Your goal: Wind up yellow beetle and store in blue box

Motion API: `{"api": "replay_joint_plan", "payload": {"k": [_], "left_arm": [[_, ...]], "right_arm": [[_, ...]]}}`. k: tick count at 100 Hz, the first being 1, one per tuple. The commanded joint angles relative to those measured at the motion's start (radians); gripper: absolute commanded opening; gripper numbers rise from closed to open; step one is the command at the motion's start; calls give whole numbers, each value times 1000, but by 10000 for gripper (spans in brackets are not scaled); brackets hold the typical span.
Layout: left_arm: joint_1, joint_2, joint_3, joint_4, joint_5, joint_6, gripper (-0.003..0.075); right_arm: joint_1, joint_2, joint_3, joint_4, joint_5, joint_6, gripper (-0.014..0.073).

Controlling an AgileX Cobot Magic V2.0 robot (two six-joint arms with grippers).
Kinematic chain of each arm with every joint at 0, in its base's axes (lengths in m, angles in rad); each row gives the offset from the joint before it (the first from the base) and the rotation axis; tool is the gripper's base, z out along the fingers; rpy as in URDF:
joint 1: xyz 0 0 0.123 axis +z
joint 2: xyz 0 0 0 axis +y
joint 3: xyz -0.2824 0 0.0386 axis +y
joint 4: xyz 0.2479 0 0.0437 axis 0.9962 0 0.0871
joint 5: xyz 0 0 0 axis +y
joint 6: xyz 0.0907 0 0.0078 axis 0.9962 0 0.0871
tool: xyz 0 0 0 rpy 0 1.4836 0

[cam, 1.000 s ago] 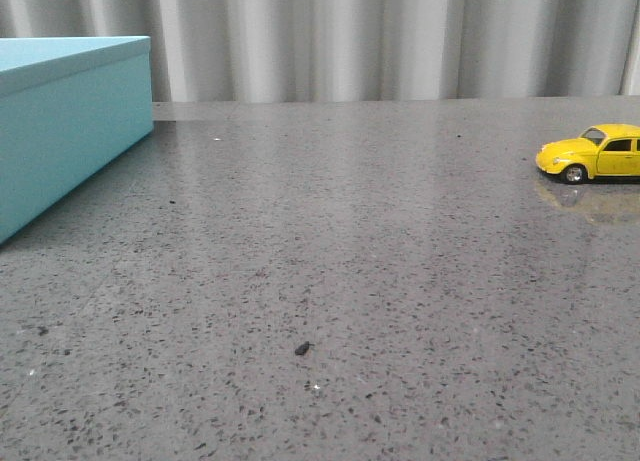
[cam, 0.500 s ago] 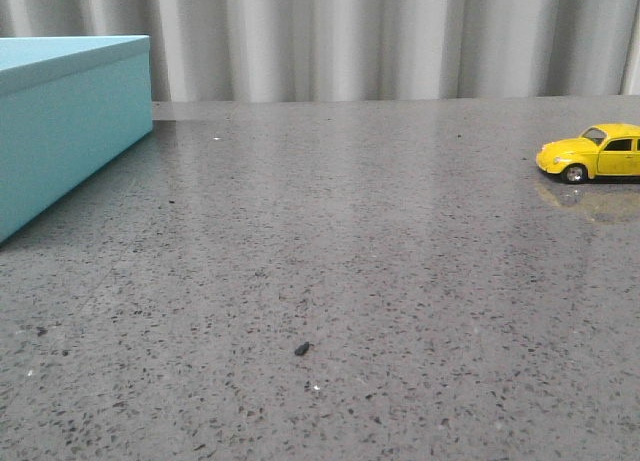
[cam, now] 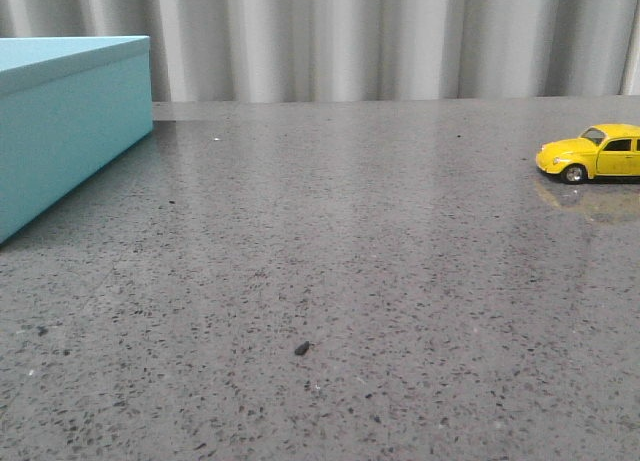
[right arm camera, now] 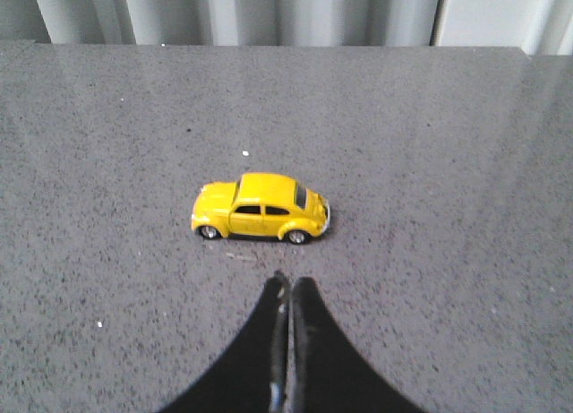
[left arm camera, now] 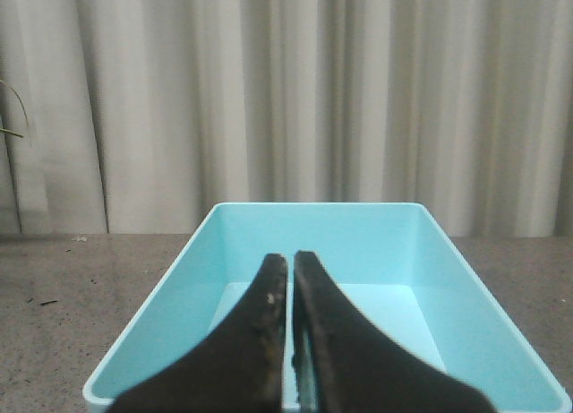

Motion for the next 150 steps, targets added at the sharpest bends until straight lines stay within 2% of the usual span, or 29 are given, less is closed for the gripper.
{"api": "replay_joint_plan", "payload": {"k": [1, 6, 16, 28, 91, 119, 150], "left_arm": [[-2, 24, -38, 0, -90, -9, -21], [-2, 24, -39, 0, -90, -9, -21], [-2, 24, -39, 0, -90, -9, -21], [-2, 24, -39, -6, -90, -9, -21], [-2, 24, -39, -8, -83, -9, -21], [-2, 24, -39, -8, -81, -9, -21], [-2, 24, -39, -8, -81, -9, -21]], "right_arm": [[1, 56, -42, 3, -108, -4, -61], [1, 80, -55, 14, -113, -4, -61], [1, 163, -124, 34, -30, -4, -61], [3, 282, -243, 35, 83, -4, -61], [7, 927, -827, 48, 463, -4, -61], [7, 1102, -973, 62, 560, -4, -61], [7, 1215, -1036, 73, 610, -4, -61]]}}
